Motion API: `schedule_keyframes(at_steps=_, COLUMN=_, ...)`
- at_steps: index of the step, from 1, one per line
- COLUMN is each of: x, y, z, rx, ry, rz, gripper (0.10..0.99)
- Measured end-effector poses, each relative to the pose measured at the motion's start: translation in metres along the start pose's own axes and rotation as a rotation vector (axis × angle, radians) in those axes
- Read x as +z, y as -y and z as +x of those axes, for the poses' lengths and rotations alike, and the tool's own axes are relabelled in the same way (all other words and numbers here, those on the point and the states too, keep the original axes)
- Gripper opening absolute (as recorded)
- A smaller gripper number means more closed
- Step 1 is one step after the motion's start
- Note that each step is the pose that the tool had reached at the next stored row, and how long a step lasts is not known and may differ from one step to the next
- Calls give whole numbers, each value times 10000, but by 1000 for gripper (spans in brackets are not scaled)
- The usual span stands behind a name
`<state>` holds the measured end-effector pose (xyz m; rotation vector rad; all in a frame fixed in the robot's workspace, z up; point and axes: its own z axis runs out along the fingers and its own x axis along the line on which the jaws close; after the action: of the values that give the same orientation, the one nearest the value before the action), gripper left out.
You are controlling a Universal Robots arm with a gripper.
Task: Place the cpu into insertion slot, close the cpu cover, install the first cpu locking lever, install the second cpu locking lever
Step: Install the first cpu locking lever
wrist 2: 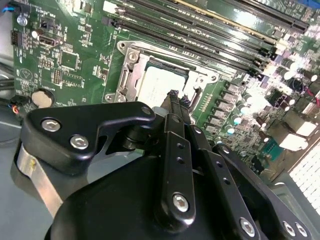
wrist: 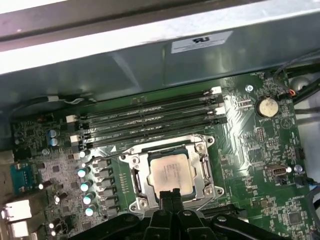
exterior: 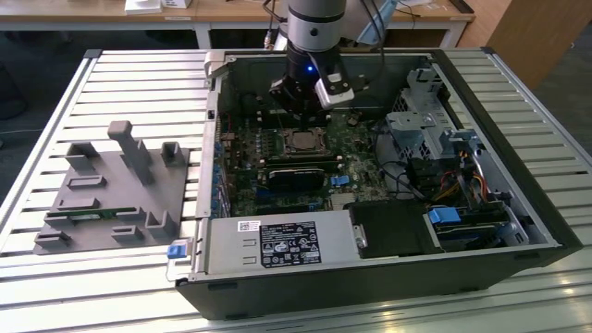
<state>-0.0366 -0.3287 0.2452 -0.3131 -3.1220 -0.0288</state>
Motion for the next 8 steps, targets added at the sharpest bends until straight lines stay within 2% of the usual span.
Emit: schedule_keyframes(at_steps=8, x=3, y=1, z=1, rx=-1097, ry=-11, rz=6, gripper=118)
